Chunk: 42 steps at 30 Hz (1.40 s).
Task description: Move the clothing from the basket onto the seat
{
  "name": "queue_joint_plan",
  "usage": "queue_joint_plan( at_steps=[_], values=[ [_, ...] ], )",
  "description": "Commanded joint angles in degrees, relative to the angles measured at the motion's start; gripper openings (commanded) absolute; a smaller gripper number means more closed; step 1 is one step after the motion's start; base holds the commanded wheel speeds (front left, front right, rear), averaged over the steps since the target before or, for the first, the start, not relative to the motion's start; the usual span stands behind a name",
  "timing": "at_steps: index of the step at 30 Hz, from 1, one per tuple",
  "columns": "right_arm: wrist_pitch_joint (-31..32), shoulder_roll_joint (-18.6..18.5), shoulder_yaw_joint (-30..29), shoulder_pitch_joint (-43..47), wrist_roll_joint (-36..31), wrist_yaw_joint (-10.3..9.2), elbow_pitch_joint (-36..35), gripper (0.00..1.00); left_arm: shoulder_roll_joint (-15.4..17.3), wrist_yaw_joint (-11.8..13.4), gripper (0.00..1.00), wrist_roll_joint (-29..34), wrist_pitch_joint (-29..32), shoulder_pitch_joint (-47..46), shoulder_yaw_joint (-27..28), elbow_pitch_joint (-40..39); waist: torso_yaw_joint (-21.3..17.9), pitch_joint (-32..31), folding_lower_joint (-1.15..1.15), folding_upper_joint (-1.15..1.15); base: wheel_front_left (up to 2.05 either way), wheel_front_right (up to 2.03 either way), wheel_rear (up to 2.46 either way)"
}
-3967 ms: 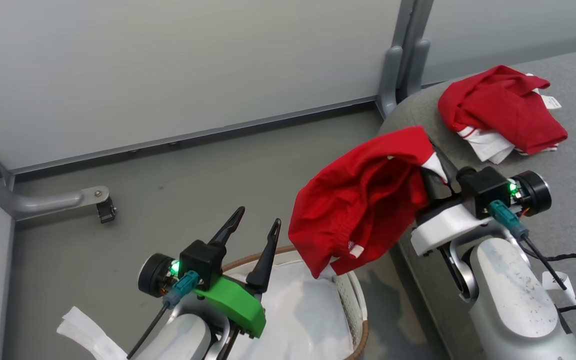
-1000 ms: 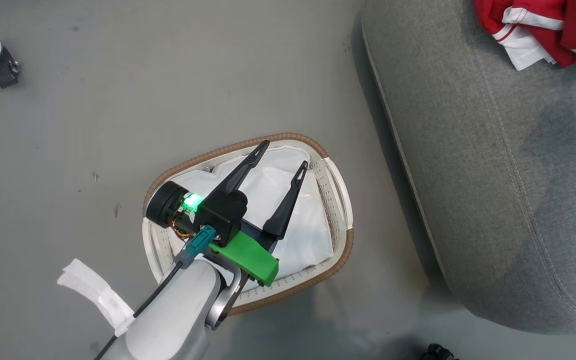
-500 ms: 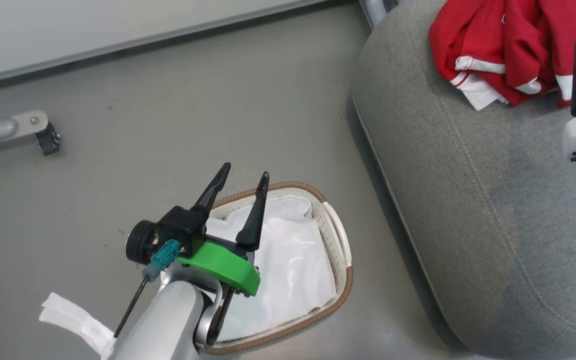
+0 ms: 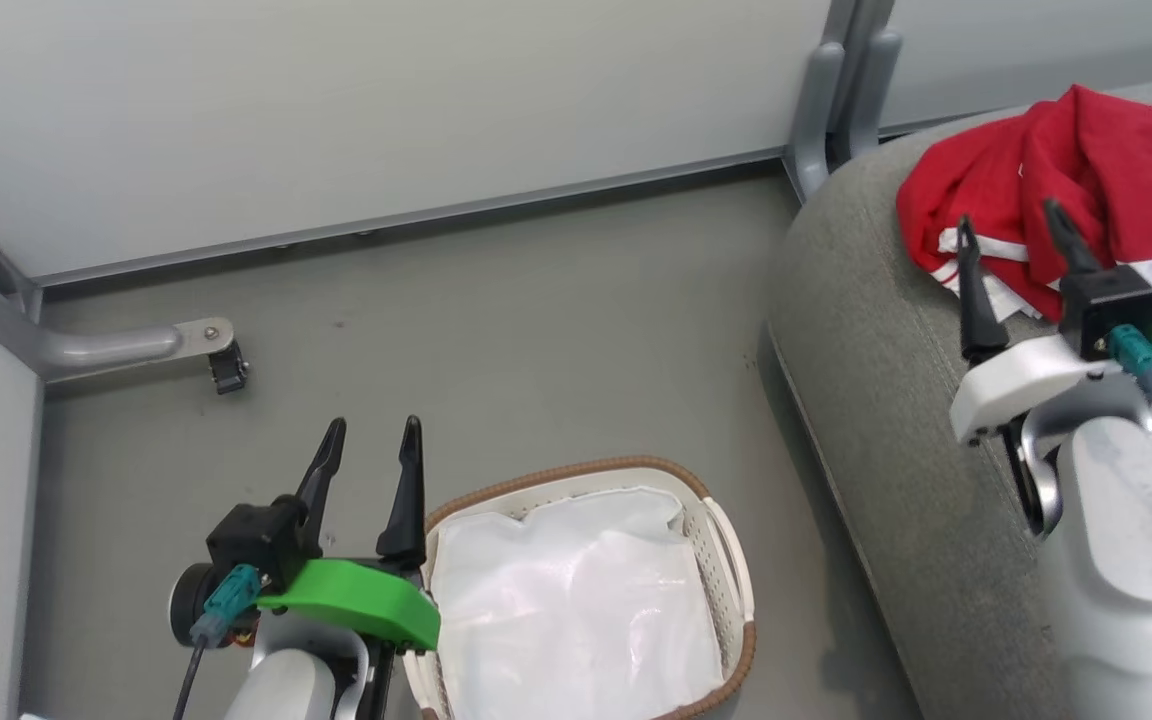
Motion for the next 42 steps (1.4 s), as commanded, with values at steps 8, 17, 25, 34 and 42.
queue_joint_plan(
  at_steps=[8,17,25,34,42],
  values=[
    [-0.1,3.4,3.5,11.0,5.0,-0.08,-4.4,1.00,-0.4,-0.9,1.00,1.6,-0.2,7.2,6.0,-1.2,5.3,-5.5,0.00,0.00,0.00,0.00,0.00],
    [-0.1,3.6,9.5,19.6,14.9,-0.08,-8.5,1.00,-1.0,-2.0,1.00,2.8,-0.2,12.5,10.2,-2.9,5.8,-6.9,0.00,0.00,0.00,0.00,0.00],
    [-0.1,3.7,9.4,23.1,15.6,-0.08,-10.4,1.00,-1.4,-2.6,1.00,3.6,-0.2,14.5,11.5,-3.2,5.6,-7.4,0.00,0.00,0.00,0.00,0.00],
    [-0.1,3.7,9.8,24.2,15.8,-0.08,-10.3,1.00,-1.6,-2.9,1.00,3.6,-0.2,14.4,11.5,-2.6,5.4,-7.2,0.00,0.00,0.00,0.00,0.00],
    [-0.1,3.7,9.6,24.0,15.8,-0.08,-10.1,1.00,-1.6,-3.1,1.00,3.4,-0.2,13.7,11.4,-2.2,5.5,-7.2,0.00,0.00,0.00,0.00,0.00]
  ],
)
